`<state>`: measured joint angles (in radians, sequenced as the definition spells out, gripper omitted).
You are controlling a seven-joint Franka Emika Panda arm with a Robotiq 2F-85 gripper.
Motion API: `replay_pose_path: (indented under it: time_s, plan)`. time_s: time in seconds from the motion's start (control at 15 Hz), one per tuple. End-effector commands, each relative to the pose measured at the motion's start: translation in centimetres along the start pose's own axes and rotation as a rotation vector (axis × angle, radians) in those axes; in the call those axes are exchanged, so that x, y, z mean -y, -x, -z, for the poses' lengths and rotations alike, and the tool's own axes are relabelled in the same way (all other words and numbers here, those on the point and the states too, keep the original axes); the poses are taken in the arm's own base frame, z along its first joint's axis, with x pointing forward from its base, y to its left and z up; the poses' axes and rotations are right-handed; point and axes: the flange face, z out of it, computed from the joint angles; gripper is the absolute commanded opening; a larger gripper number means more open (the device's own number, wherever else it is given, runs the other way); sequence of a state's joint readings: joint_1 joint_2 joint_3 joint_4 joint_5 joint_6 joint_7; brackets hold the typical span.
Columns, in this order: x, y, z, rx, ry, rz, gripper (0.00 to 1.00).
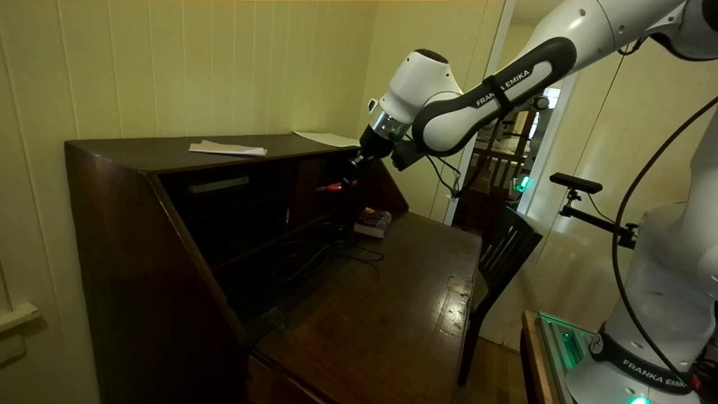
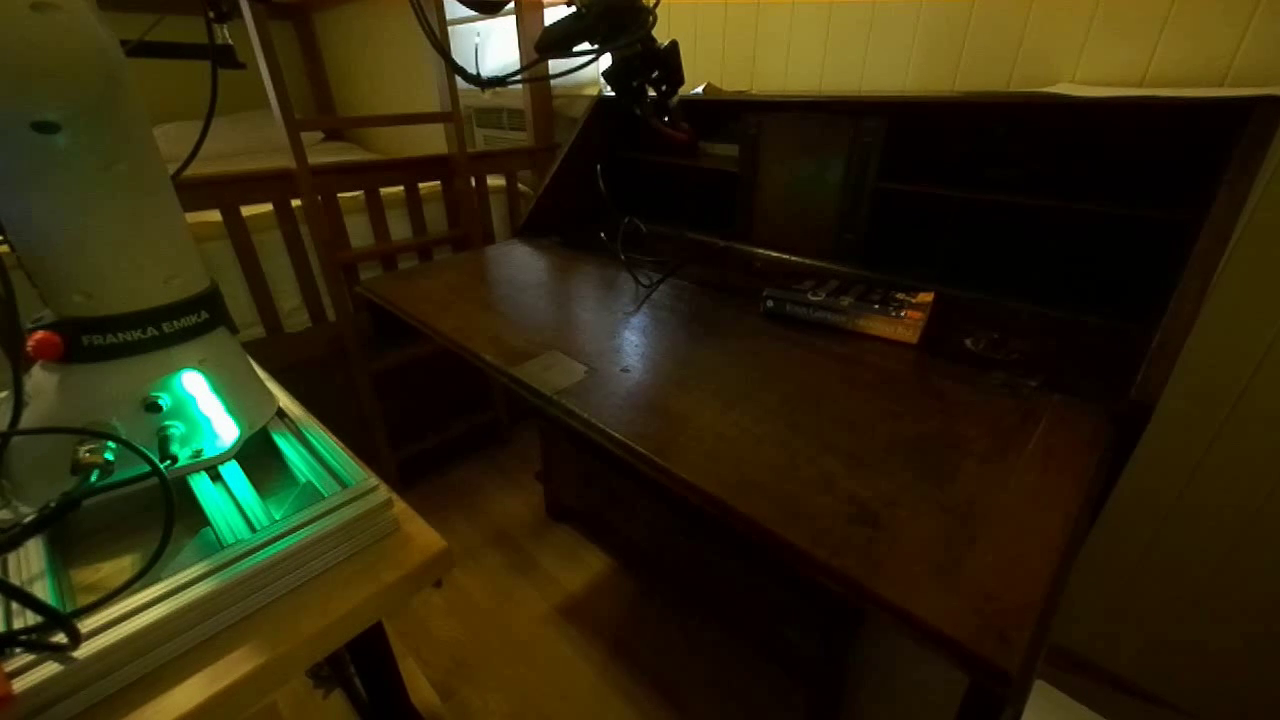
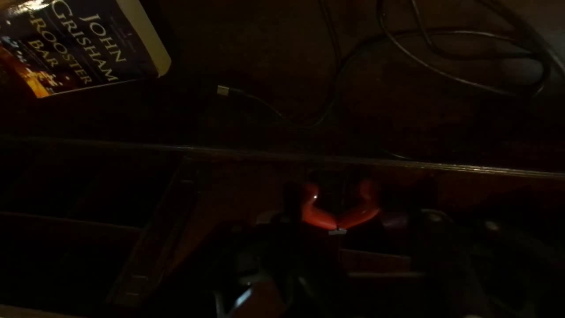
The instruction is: Put the pen on the top, on the desk shelf
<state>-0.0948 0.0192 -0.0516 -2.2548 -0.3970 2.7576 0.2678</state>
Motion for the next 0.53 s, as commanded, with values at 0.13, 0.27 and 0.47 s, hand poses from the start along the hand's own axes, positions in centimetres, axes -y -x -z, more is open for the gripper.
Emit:
replay_pose_path:
  time_s: [0.13,0.27,0.47]
  plan:
    - [0.8,-0.5,-0.2,-0.008,-0.003,-0.020,0.24]
    - [2.6,-1.2,-0.8,-0.029,-0.002,-0.069,0.24]
    - [3.9,-3.6,-1.3,-0.072,0.060,-0.146,0.24]
